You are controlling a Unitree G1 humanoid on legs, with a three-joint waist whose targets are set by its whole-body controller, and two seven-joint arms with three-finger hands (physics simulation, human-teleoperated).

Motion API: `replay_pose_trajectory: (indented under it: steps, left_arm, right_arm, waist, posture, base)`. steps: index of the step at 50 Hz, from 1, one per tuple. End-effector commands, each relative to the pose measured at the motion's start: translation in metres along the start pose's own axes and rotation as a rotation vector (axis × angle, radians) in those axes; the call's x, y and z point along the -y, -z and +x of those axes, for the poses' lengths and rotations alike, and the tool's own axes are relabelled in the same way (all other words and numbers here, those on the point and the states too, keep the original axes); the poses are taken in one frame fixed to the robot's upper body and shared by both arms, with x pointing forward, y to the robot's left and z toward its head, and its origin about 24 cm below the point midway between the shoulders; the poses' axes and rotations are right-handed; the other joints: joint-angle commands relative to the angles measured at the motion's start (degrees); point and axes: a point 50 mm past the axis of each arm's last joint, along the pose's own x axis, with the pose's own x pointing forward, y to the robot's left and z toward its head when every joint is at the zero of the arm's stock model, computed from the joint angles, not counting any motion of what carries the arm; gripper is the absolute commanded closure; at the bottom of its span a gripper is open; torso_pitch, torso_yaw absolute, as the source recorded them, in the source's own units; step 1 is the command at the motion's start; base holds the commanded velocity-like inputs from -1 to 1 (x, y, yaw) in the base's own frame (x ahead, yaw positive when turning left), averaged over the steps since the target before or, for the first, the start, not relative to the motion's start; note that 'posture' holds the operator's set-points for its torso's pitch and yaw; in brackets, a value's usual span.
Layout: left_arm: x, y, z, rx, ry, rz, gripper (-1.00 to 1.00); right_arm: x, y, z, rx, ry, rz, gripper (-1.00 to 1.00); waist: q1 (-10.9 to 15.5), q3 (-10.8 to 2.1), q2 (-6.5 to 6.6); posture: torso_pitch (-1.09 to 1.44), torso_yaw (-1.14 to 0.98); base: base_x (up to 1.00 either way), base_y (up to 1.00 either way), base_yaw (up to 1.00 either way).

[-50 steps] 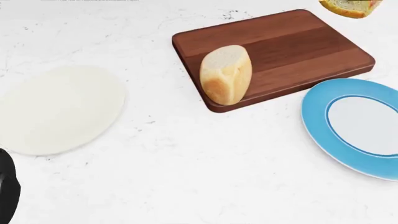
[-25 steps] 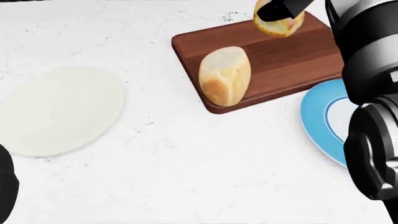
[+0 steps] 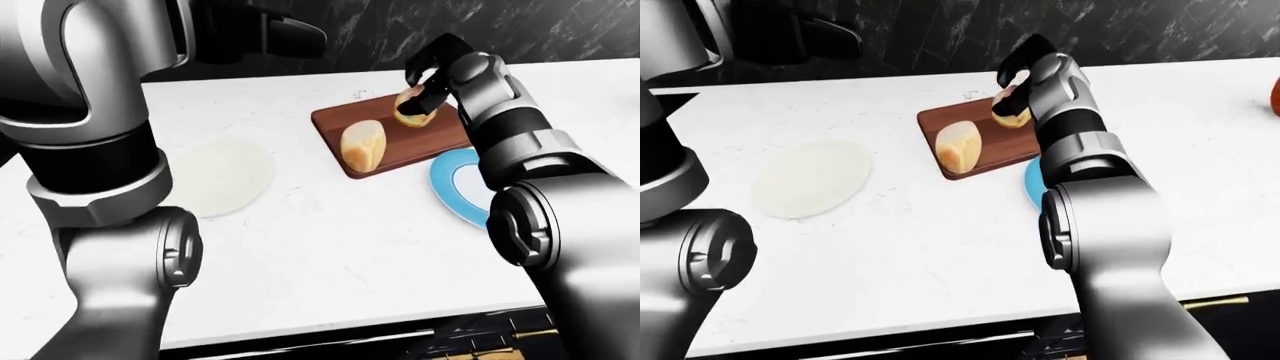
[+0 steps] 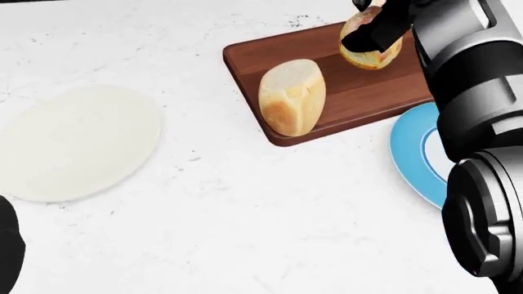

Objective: Place all breads on the cutting board.

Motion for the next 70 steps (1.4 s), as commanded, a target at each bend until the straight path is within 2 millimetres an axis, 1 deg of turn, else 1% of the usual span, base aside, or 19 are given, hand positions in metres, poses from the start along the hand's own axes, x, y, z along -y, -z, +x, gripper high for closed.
replay_pose_trajectory:
  steps: [1,20,25,26,28,30,32,33,35,36,39,40,46,47,48,49,58,66,70]
  left_arm:
    - [0.001,-0.016,-0.009,0.087,-0.009,0.021,-1.00]
    - [-0.002,-0.015,-0.008,0.085,-0.010,0.016,-1.00]
    - [-0.003,-0.014,-0.009,0.088,-0.012,0.013,-1.00]
    - [-0.004,-0.015,-0.009,0.089,-0.011,0.012,-1.00]
    - [-0.004,-0.015,-0.009,0.089,-0.012,0.011,-1.00]
    - [-0.004,-0.014,-0.009,0.088,-0.013,0.010,-1.00]
    - [-0.005,-0.014,-0.010,0.089,-0.014,0.010,-1.00]
    - [-0.004,-0.014,-0.010,0.089,-0.014,0.010,-1.00]
    - [-0.004,-0.014,-0.009,0.089,-0.013,0.008,-1.00]
    - [-0.004,-0.014,-0.009,0.089,-0.011,0.006,-1.00]
    - [-0.004,-0.013,-0.009,0.088,-0.012,0.005,-1.00]
    - [-0.004,-0.012,-0.009,0.088,-0.011,0.004,-1.00]
    - [-0.004,-0.010,-0.008,0.086,-0.012,0.002,-1.00]
    - [-0.004,-0.011,-0.008,0.087,-0.012,0.003,-1.00]
    - [-0.004,-0.012,-0.008,0.089,-0.013,0.002,-1.00]
    - [-0.004,-0.013,-0.008,0.090,-0.012,0.000,-1.00]
    - [-0.008,-0.021,-0.002,0.107,-0.023,-0.011,-1.00]
    - [-0.017,-0.023,0.013,0.124,-0.058,-0.031,-1.00]
    - [-0.023,-0.028,0.024,0.153,-0.102,-0.051,-1.00]
  right_arm:
    - [0.019,-0.022,-0.007,0.088,0.080,0.008,1.00]
    - [0.006,-0.012,-0.002,0.081,0.091,0.004,1.00]
    - [0.005,-0.012,-0.002,0.080,0.091,-0.003,0.84]
    - [0.003,-0.011,-0.001,0.078,0.089,-0.005,0.56]
    - [0.004,-0.012,-0.002,0.079,0.092,-0.004,0.51]
    - [0.002,-0.010,-0.001,0.076,0.095,-0.002,0.26]
    - [0.001,-0.008,0.000,0.074,0.098,0.000,-0.08]
    - [0.001,-0.009,-0.001,0.074,0.099,0.002,-0.16]
    - [0.001,-0.008,0.000,0.075,0.101,0.000,-0.25]
    - [0.001,-0.008,0.000,0.074,0.100,0.000,-0.36]
    - [-0.001,-0.006,0.000,0.071,0.099,-0.001,-0.49]
    - [-0.001,-0.006,0.000,0.072,0.101,0.000,-0.66]
    - [0.001,-0.006,0.000,0.076,0.119,0.004,-0.70]
    - [0.002,-0.007,0.000,0.077,0.121,0.008,-0.74]
    - [0.003,-0.008,0.000,0.078,0.121,0.010,-0.84]
    - [0.004,-0.009,-0.001,0.078,0.123,0.011,-1.00]
    - [0.022,-0.021,-0.007,0.093,0.129,0.058,-1.00]
    - [0.030,-0.030,-0.012,0.105,0.033,0.147,-1.00]
    - [0.040,-0.035,-0.016,0.121,0.004,0.207,-1.00]
  waist:
    - [0.0,-2.04,-0.10]
    - [0.1,-2.29,-0.17]
    - [0.1,-2.31,-0.11]
    - [0.1,-2.32,-0.11]
    - [0.1,-2.32,-0.11]
    - [0.1,-2.33,-0.12]
    - [0.1,-2.34,-0.10]
    - [0.1,-2.35,-0.10]
    - [0.1,-2.36,-0.12]
    - [0.1,-2.37,-0.12]
    - [0.1,-2.37,-0.13]
    - [0.1,-2.37,-0.13]
    - [0.1,-2.43,-0.13]
    - [0.1,-2.43,-0.13]
    - [0.1,-2.43,-0.12]
    - [0.1,-2.43,-0.12]
    - [0.2,-2.31,-0.21]
    - [0.2,-2.28,-0.35]
    - [0.2,-2.34,-0.45]
  posture:
    - [0.00,0.00]
    - [0.00,0.00]
    - [0.00,0.00]
    - [0.00,0.00]
    - [0.00,0.00]
    - [0.00,0.00]
    - [0.00,0.00]
    - [0.00,0.00]
    - [0.00,0.00]
    - [0.00,0.00]
    - [0.00,0.00]
    - [0.00,0.00]
    - [0.00,0.00]
    - [0.00,0.00]
    - [0.00,0.00]
    - [0.00,0.00]
    - [0.00,0.00]
    - [0.00,0.00]
    - [0.00,0.00]
  base:
    - [0.00,0.00,0.00]
    - [0.00,0.00,0.00]
    - [0.00,0.00,0.00]
    - [0.00,0.00,0.00]
    - [0.00,0.00,0.00]
    - [0.00,0.00,0.00]
    - [0.00,0.00,0.00]
    - [0.00,0.00,0.00]
    - [0.00,0.00,0.00]
    - [0.00,0.00,0.00]
    - [0.00,0.00,0.00]
    - [0.00,0.00,0.00]
    - [0.00,0.00,0.00]
    - [0.00,0.00,0.00]
    - [0.00,0.00,0.00]
    - [0.00,0.00,0.00]
    - [0.00,0.00,0.00]
    - [0.00,0.00,0.00]
    - [0.00,0.00,0.00]
